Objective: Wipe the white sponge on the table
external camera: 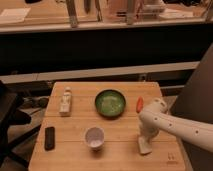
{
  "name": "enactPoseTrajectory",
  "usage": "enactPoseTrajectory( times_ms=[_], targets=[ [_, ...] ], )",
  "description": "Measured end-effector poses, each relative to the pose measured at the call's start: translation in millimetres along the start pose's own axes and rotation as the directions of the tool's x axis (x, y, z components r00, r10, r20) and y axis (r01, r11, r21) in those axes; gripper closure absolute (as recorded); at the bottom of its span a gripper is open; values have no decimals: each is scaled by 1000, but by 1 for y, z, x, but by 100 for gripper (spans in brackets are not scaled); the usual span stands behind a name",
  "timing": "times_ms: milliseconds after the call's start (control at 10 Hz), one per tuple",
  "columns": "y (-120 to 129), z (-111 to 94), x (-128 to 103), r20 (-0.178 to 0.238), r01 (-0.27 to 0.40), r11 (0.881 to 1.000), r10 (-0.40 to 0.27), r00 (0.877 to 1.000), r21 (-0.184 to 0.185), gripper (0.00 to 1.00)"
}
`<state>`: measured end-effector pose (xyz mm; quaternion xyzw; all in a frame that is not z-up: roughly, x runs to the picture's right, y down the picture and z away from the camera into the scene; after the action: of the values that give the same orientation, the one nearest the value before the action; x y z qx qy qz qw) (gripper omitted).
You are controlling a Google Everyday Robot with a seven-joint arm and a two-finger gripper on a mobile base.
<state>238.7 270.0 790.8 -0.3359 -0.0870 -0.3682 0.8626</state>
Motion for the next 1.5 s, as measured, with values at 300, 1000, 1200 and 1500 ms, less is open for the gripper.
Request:
enactPoseTrajectory(
  times_ms=[300,1000,1200,1500],
  targets=[
    [-11,-13,-19,-40,49,999,-48,998,3,100],
    [-11,-10,-43,37,110,994,-111,993,22,100],
    [-12,-10,-29,7,99,995,-99,995,22,100],
    [-7,-7,-24,14,99,995,-99,995,23,100]
  ],
)
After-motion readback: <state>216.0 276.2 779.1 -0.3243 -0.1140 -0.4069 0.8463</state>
